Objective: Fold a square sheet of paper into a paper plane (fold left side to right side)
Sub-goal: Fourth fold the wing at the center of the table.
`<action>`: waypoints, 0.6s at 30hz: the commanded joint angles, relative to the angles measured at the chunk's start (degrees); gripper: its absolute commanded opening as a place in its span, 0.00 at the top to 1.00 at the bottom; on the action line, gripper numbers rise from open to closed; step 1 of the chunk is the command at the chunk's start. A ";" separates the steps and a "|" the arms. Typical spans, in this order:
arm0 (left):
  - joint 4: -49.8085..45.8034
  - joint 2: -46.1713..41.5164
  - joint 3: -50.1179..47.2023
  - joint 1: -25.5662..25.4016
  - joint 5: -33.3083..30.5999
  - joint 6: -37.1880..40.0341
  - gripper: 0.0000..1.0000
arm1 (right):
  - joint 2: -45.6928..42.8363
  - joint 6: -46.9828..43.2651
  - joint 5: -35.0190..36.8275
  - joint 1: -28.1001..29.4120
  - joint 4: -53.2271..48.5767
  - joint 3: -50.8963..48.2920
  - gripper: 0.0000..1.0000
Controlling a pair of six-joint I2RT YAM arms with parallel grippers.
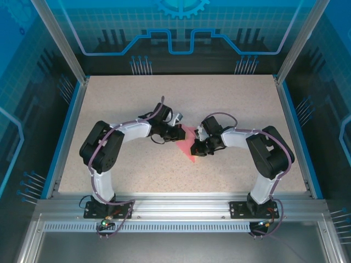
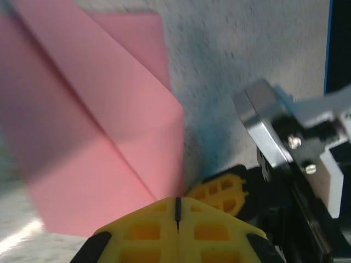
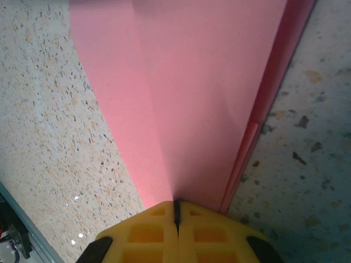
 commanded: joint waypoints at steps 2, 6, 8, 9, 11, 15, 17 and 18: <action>3.32 2.55 -0.76 -1.68 2.67 -2.62 0.96 | 4.00 -0.35 4.98 1.08 -11.25 -2.84 1.00; 3.00 4.29 -0.19 -2.49 2.74 -3.11 0.96 | 3.99 -0.43 4.98 1.10 -11.20 -2.90 1.00; 2.77 4.87 0.42 -2.50 3.28 -2.99 0.96 | 4.04 -0.50 4.98 1.24 -11.35 -2.82 1.00; 2.37 5.19 0.84 -2.54 3.33 -2.89 0.96 | 4.12 -0.52 5.02 1.20 -11.33 -2.75 1.00; 1.79 5.67 1.41 -2.75 3.59 -2.72 0.96 | 4.08 -0.52 4.98 1.19 -11.34 -2.89 1.00; 0.46 6.85 2.46 -2.91 4.02 -2.57 0.96 | 4.08 -0.52 4.99 1.19 -11.34 -2.85 1.00; -0.34 7.56 3.12 -2.91 4.19 -2.58 0.96 | 4.18 -0.50 4.99 1.21 -11.40 -2.81 1.00; -0.81 7.89 3.42 -2.97 4.17 -2.51 0.96 | 4.19 -0.59 5.08 1.24 -11.42 -2.83 1.00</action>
